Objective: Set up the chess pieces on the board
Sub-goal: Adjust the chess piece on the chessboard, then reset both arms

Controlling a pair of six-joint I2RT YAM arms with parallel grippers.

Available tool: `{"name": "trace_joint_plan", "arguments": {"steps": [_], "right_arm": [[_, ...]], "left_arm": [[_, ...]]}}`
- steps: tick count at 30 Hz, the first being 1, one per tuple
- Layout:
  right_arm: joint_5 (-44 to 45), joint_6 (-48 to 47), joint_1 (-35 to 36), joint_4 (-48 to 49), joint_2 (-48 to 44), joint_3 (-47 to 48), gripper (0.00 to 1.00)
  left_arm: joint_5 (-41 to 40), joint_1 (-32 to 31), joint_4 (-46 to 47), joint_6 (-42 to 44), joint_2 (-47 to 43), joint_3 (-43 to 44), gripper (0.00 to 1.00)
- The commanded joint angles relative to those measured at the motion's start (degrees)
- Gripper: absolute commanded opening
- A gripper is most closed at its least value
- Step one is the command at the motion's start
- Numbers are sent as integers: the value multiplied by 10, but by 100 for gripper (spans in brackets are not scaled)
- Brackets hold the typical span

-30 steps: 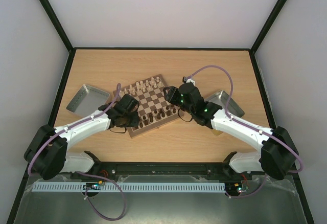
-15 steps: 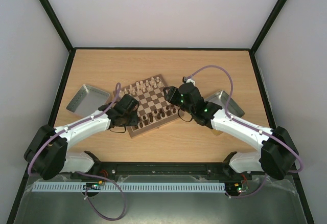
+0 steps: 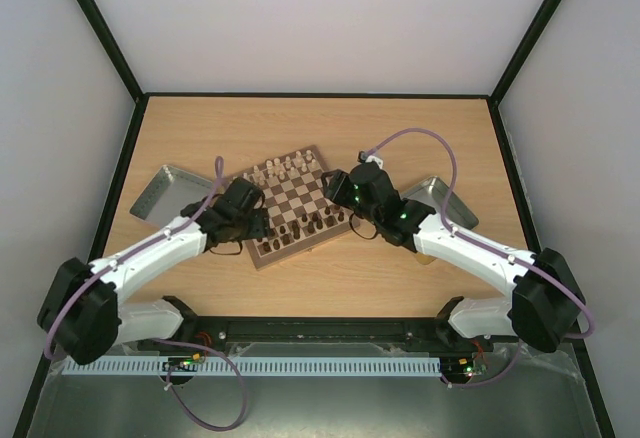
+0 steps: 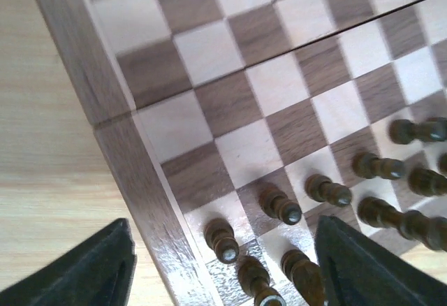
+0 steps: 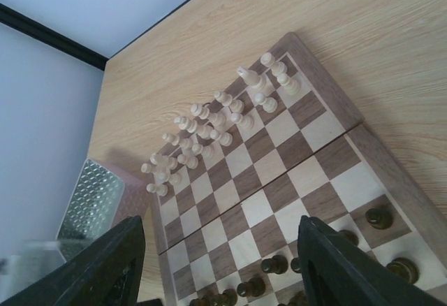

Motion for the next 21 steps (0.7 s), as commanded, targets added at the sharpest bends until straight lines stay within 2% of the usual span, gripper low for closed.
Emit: {"name": "trace_joint_plan", "arguments": {"steps": [1, 3, 4, 8, 9, 11, 21], "right_arm": [[41, -22, -1, -52, -29, 9, 60], [62, -37, 0, -87, -44, 9, 63], [75, -42, -1, -103, -54, 6, 65], [124, -77, -1, -164, -101, -9, 77], [137, -84, -1, -181, -115, -12, 83], [174, -83, -1, -218, -146, -14, 99], [333, -98, -1, -346, -311, 20, 98]], "left_arm": [[-26, 15, -24, 17, -59, 35, 78], [-32, 28, -26, 29, -90, 38, 96], [-31, 37, -27, 37, -107, 37, 99], [-32, 71, -37, 64, -170, 40, 99], [-34, 76, -41, 73, -191, 46, 99], [-46, 79, -50, 91, -219, 58, 99], [-100, 79, -72, 144, -374, 107, 99]]}}
